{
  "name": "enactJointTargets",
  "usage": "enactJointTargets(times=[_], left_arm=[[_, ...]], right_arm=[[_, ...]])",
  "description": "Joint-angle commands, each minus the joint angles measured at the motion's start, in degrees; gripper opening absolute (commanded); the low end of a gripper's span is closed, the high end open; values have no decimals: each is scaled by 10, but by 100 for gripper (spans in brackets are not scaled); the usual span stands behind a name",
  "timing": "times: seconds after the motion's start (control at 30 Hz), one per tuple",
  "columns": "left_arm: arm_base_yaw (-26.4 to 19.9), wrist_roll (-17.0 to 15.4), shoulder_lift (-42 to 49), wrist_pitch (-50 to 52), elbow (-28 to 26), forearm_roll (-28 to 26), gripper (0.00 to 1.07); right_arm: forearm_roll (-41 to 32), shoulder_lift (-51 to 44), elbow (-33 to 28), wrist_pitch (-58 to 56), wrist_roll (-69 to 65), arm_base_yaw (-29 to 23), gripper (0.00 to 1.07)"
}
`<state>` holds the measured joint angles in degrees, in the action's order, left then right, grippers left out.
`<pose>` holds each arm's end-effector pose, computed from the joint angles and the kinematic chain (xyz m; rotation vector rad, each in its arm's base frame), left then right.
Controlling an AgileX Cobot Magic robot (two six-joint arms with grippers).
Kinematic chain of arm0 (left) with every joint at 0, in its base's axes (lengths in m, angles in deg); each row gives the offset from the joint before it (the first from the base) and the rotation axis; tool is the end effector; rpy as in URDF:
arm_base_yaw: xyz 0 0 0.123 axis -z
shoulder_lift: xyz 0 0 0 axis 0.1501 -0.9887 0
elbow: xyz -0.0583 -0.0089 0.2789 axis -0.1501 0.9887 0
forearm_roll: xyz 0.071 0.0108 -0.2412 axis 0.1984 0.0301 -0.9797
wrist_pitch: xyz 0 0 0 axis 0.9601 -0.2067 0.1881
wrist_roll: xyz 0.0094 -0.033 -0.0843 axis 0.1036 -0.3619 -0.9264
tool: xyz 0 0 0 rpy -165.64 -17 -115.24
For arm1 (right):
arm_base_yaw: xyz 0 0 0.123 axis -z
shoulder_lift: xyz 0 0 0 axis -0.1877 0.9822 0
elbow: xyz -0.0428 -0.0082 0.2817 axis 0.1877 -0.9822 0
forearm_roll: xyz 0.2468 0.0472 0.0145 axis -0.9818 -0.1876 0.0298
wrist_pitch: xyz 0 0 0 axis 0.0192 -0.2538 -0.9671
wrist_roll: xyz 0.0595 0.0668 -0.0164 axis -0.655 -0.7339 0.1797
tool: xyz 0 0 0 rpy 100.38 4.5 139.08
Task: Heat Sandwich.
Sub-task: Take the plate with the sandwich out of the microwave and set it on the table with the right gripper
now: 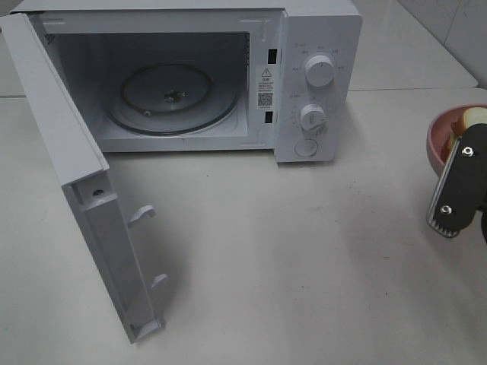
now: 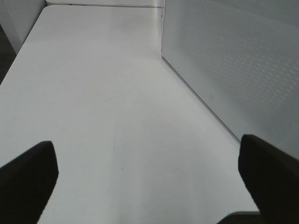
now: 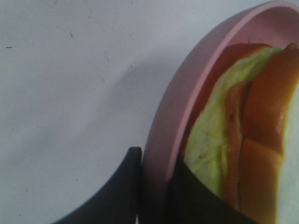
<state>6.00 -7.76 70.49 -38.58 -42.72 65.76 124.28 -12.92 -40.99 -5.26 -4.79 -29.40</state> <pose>-0.0082 -0.0058 0.2800 -0.0187 2.0450 -0.0373 0.1526 0.0672 0.2139 -1.2903 2.1829 -0.6411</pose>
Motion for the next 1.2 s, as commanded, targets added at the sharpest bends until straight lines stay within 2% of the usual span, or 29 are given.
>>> enactJointTargets(times=[0.03,0.47,1.2], left_arm=[[-2,1,3,5,1,-1,98],[-2,1,3,5,1,-1,98],[-2,1,3,5,1,-1,98]], right_arm=[[34,19,2,-1,-47,0,2],[78,143,9,-5,-273,0,2],[95,267,78,-13,-447,0,3]])
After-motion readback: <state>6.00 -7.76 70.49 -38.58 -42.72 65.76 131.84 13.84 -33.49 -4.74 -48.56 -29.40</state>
